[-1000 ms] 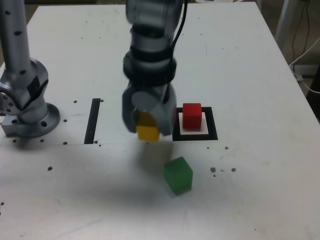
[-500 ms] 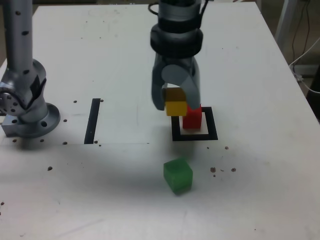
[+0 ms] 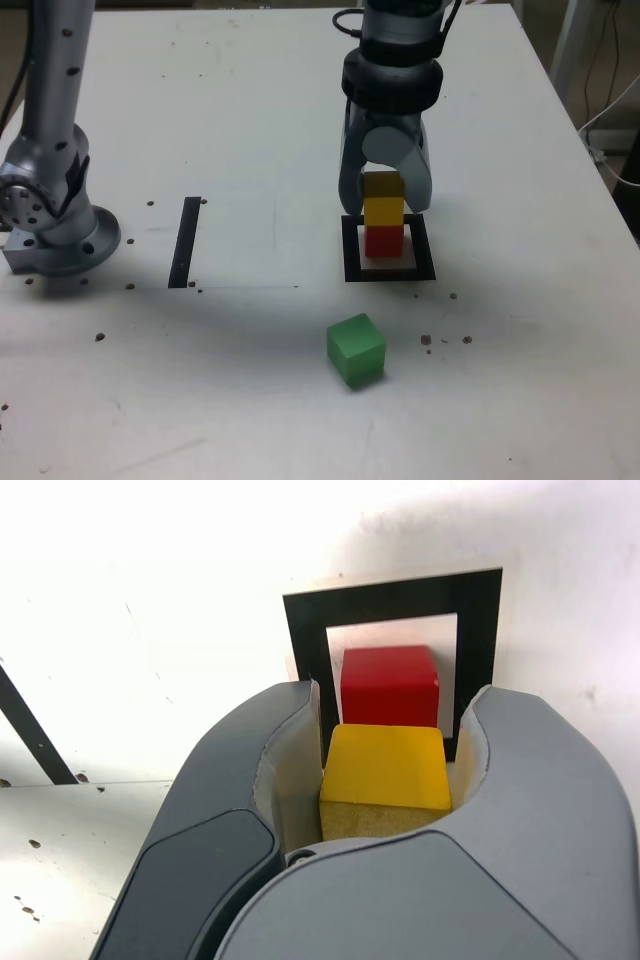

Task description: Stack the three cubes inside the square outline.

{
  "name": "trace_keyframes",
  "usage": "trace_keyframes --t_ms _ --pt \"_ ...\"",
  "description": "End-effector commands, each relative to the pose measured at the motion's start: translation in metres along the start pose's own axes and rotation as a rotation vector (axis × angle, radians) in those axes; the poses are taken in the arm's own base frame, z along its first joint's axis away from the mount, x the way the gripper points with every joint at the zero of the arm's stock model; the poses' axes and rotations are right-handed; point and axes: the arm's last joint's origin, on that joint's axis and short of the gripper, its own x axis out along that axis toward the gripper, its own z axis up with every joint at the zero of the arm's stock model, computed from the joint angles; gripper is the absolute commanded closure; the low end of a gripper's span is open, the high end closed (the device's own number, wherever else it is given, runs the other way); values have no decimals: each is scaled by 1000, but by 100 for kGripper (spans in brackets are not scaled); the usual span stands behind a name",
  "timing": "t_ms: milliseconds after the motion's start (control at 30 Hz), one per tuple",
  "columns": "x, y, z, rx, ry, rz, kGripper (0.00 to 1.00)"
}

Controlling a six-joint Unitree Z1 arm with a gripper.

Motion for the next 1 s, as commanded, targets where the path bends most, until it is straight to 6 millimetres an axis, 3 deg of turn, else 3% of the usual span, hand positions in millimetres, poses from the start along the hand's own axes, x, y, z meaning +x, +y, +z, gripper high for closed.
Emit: trace_keyframes --t_ms 0,367,433,567,633,967 --pt "2 3 3 -4 7 -3 69" --pt "8 8 8 -9 18 -6 68" --pt "9 8 8 -8 20 -7 59" --pt "11 8 8 -4 27 -9 22" --pt "12 8 8 -3 30 -10 9" --pt "11 10 4 -6 27 -7 5"
